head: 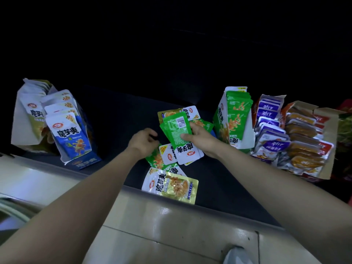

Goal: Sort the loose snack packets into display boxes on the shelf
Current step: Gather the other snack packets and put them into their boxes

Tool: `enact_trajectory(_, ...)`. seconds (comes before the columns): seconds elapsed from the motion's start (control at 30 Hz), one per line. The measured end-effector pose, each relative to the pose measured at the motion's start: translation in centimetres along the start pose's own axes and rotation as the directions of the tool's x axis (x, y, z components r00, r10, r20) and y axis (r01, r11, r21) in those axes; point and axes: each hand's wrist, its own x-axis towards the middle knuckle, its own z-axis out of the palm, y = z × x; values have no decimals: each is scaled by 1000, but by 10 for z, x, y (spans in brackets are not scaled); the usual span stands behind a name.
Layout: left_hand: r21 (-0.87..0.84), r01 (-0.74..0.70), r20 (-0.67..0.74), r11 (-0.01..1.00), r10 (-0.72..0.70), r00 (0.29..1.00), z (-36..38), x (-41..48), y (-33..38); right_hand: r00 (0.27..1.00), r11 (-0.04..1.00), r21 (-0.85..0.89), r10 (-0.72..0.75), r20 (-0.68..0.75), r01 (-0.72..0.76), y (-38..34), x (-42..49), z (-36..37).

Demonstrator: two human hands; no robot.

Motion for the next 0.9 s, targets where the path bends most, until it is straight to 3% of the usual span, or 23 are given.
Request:
enact_trajectory(0.1, 353, -140, 103, 925, 110, 989, 14, -6, 2, 997, 998, -41, 35, -65, -38, 7, 7, -5)
enact_trajectory(0.27, 376, -106, 59, 920, 91, 994, 29, -5, 9, 993, 995, 3, 102, -59, -102, 22, 4, -17)
enact_trajectory(0.47, -2, -63, -45, 998, 62, 997, 20, 9, 0, 998, 998, 19, 54, -17, -54, 16, -1, -20)
enact_trajectory(0.53, -262, -62, -119, 963, 31, 992, 10, 9, -3, 1000, 1000, 6, -5, -9, 5, 32, 16, -26)
enact_trajectory(0.6, -471, -147, -200, 870, 58, 978, -3, 5, 1, 999, 999, -13, -43, 34, 43, 36, 27, -27)
enact_trajectory(0.67, -560, -261, -254, 786, 137, 957, -15, 1, 7, 997, 997, -40, -65, 43, 66, 7, 11, -13)
enact_trajectory(0.77, -639, -318, -235, 701, 215, 948, -23, -9, 17, 998, 996, -64, -51, 37, 54, -15, -1, 2)
enact_trajectory(0.9, -672, -218, -183, 708, 127, 975, -24, -9, 17, 996, 998, 46, -44, 72, 41, -12, 2, 0)
